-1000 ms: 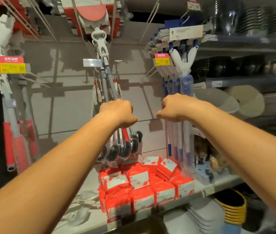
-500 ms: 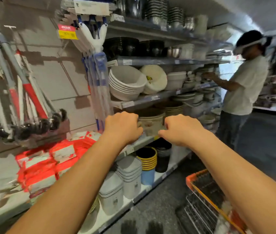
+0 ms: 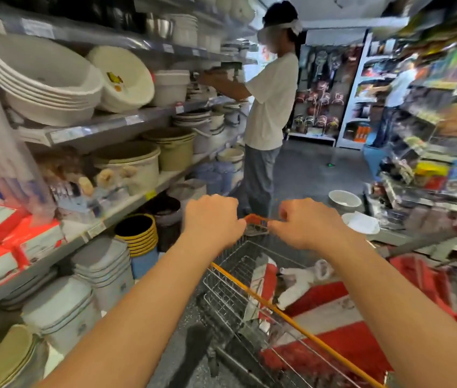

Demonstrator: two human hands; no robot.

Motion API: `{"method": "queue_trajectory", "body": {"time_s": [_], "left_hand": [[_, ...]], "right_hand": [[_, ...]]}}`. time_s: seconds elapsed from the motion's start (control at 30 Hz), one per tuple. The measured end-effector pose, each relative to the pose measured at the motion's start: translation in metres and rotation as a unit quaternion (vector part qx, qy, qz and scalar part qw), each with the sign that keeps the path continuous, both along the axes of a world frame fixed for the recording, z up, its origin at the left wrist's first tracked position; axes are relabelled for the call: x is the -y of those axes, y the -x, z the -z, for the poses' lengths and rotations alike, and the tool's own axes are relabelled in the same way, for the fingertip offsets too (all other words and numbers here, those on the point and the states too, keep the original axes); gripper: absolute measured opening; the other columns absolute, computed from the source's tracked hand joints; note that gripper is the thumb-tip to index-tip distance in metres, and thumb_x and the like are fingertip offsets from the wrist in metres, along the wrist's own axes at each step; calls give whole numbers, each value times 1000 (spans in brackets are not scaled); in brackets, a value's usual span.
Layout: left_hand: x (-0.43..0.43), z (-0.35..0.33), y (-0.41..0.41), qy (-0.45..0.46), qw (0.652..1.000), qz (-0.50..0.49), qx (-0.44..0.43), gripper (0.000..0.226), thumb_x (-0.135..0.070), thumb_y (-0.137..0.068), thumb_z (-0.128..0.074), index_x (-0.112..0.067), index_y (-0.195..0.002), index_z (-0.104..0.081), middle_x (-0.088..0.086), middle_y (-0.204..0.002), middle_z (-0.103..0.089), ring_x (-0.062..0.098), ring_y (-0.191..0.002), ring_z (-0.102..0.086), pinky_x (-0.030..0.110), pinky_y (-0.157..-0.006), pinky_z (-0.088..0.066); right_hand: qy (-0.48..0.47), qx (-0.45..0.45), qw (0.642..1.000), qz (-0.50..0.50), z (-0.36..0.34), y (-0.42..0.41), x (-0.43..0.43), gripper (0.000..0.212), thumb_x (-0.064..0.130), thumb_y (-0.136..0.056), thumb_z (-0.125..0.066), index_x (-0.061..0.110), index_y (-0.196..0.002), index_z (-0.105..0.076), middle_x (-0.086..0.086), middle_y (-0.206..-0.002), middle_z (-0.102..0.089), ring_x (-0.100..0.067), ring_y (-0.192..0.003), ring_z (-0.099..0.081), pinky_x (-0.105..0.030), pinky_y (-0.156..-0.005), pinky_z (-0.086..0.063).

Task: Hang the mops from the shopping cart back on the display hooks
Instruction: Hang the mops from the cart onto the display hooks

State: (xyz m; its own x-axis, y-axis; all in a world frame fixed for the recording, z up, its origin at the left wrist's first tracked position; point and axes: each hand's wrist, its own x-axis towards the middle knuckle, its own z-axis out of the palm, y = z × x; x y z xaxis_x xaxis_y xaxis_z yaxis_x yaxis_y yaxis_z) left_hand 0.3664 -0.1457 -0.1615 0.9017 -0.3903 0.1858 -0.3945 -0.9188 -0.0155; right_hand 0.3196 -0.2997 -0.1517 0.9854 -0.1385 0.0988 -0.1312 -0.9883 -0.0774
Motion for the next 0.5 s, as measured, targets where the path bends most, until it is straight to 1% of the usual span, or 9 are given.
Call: {"method": "queue_trajectory", "body": {"time_s": [0.07, 0.13, 0.23, 0.3, 0.37, 0.4, 0.47, 0.5], "left_hand": [[17, 11, -13, 4, 1000, 24, -8, 36, -46, -95, -46, -21, -118, -58, 6, -117, -63, 29, -111, -56, 36, -77, -38], [30, 22, -27, 7, 999, 45, -15, 36, -45, -95, -46, -21, -119, -58, 6, -115, -63, 29, -110, -56, 36, -76, -38], [45, 37, -47, 14, 997, 71, -32, 33, -44, -95, -47, -19, -114, -58, 7, -113, -63, 30, -108, -56, 36, -75, -36], [54, 48, -59, 19, 995, 85, -40, 35, -44, -95, -47, -19, -117, -58, 7, -116, -62, 30, -111, -56, 37, -79, -40], [61, 60, -71, 31, 994, 97, -50, 36, -43, -94, -48, -18, -118, -59, 8, -119, -62, 31, -113, -56, 37, -84, -42], [65, 67, -75, 36, 993, 102, -56, 37, -43, -94, -49, -18, -118, -60, 9, -120, -62, 31, -114, -56, 36, -85, -43], [74, 79, -84, 40, 990, 115, -64, 37, -43, -93, -49, -17, -117, -61, 9, -120, -63, 31, -114, -56, 36, -85, -43], [80, 85, -87, 41, 989, 121, -72, 36, -43, -94, -49, -17, -115, -60, 9, -120, -63, 31, -114, -57, 36, -86, -43]], "right_hand": [[-4, -11, 1000, 23, 10, -7, 11, 31, 47, -93, -46, 17, -95, -54, -8, -95, -58, -29, -86, -54, -32, -68, -39], [-10, -15, 999, 46, 19, -17, 17, 33, 47, -92, -47, 17, -100, -57, -10, -106, -62, -31, -98, -58, -35, -74, -43], [-23, -32, 997, 73, 35, -30, 24, 35, 47, -91, -48, 17, -106, -58, -11, -113, -62, -33, -106, -58, -38, -84, -46], [-36, -47, 994, 89, 46, -37, 30, 32, 47, -91, -48, 18, -103, -58, -10, -114, -62, -32, -107, -57, -37, -84, -46], [-47, -59, 991, 111, 58, -44, 41, 27, 45, -90, -49, 20, -94, -56, -10, -115, -62, -31, -107, -56, -36, -84, -45], [-50, -64, 989, 125, 62, -45, 46, 26, 44, -90, -49, 20, -96, -57, -10, -116, -62, -31, -108, -56, -35, -83, -45], [-49, -70, 985, 152, 72, -47, 57, 34, 44, -92, -48, 17, -109, -60, -10, -119, -61, -31, -110, -55, -35, -82, -43], [-47, -71, 983, 160, 76, -48, 62, 36, 44, -92, -48, 16, -112, -60, -11, -119, -61, -31, -110, -56, -34, -81, -42]]}}
